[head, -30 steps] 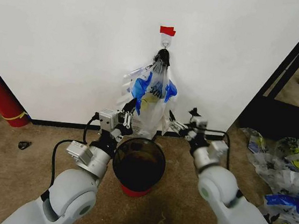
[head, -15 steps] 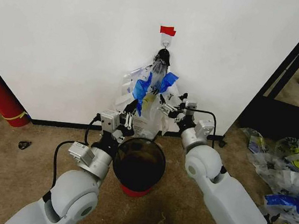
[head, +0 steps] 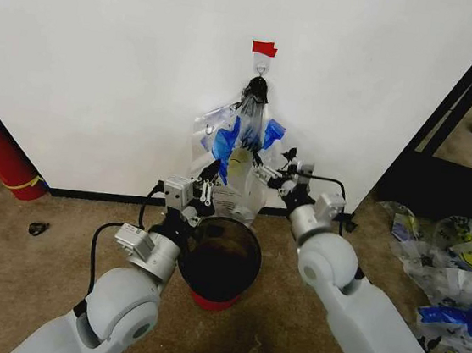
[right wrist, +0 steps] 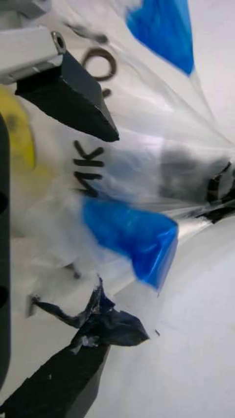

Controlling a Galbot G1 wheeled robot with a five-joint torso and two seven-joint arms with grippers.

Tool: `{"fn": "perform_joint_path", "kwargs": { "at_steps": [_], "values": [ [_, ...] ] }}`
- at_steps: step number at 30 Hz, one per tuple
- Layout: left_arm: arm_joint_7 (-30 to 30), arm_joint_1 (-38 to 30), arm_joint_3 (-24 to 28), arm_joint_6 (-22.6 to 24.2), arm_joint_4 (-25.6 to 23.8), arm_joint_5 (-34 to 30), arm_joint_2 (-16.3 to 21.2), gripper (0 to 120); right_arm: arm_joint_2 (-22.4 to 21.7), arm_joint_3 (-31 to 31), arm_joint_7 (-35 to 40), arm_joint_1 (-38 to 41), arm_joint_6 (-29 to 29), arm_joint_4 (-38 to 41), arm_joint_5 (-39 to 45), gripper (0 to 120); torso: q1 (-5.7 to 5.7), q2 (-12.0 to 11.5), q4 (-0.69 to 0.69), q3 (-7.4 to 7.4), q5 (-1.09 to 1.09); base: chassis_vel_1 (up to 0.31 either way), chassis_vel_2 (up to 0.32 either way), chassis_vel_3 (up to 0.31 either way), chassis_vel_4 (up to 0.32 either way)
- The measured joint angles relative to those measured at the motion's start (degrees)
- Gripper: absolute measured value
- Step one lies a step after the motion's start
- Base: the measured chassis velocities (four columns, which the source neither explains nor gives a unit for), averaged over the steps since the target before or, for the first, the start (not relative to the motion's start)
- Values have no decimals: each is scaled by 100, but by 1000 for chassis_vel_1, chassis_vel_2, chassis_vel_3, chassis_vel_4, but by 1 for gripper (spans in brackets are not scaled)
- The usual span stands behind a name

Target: Pick up the garbage bag from the wall and place it over the trash bin.

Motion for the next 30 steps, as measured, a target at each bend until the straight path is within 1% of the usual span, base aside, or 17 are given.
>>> {"fn": "perform_joint_path", "kwargs": {
  "at_steps": [3,5,6,7,8,9,12,14,15,18,20,21,24,25,26,27,30],
  "values": [
    [1,3,-16,2,-12,-1,10,0,155,-128,150,277,-31,-228,140,99,0,0,0,0,0,0,0,0,0],
    [2,1,-21,2,-11,-2,3,0,206,-163,201,340,-56,-281,189,94,0,0,-1,0,0,0,0,0,0],
    [2,3,-23,3,-12,-2,-5,0,235,-181,260,363,-82,-300,220,89,0,0,-1,0,0,0,0,0,0],
    [2,3,-23,3,-12,-2,-5,0,235,-181,260,363,-82,-300,220,89,0,0,-1,0,0,0,0,0,0],
    [2,6,-23,3,-12,-2,-7,0,239,-186,274,366,-87,-302,226,86,0,0,-1,0,0,0,0,0,0],
    [3,16,-23,3,-12,-2,-12,0,247,-193,307,364,-98,-305,237,79,0,0,-2,0,0,0,0,0,0],
    [5,23,-23,3,-9,0,-26,0,247,-193,343,341,-102,-306,239,67,0,0,-2,0,1,0,0,0,0],
    [5,23,-23,3,-8,0,-27,0,246,-193,344,340,-102,-306,239,66,0,0,-2,0,1,0,0,0,0],
    [5,20,-21,3,-3,0,-31,0,243,-192,354,338,-105,-306,243,57,0,0,-2,0,1,0,0,0,0],
    [5,15,-21,3,-1,-4,-28,0,251,-200,375,341,-120,-322,272,44,0,0,-2,0,1,0,0,0,0],
    [5,15,-21,3,-1,-4,-28,0,252,-201,375,342,-120,-322,274,44,0,0,-2,0,1,0,0,0,0],
    [5,17,-22,3,-1,-11,-26,0,263,-203,391,342,-125,-336,302,37,0,0,-2,0,1,0,0,0,0],
    [5,23,-27,2,-1,-14,-26,0,268,-211,406,328,-143,-358,338,24,0,0,-2,0,1,0,0,0,0],
    [5,24,-27,2,-1,-14,-26,0,268,-211,407,324,-145,-361,342,22,0,0,-2,0,1,0,0,0,0],
    [5,28,-29,0,-1,-15,-27,0,272,-211,421,300,-150,-365,377,15,0,0,-2,0,1,0,0,0,0],
    [5,28,-29,0,-1,-15,-27,0,272,-211,421,300,-150,-365,377,15,0,0,-2,0,1,0,0,0,0],
    [5,36,-32,-1,-5,-15,-30,0,268,-187,456,229,-170,-318,412,3,0,0,-1,0,1,0,0,0,0]
  ]
}}
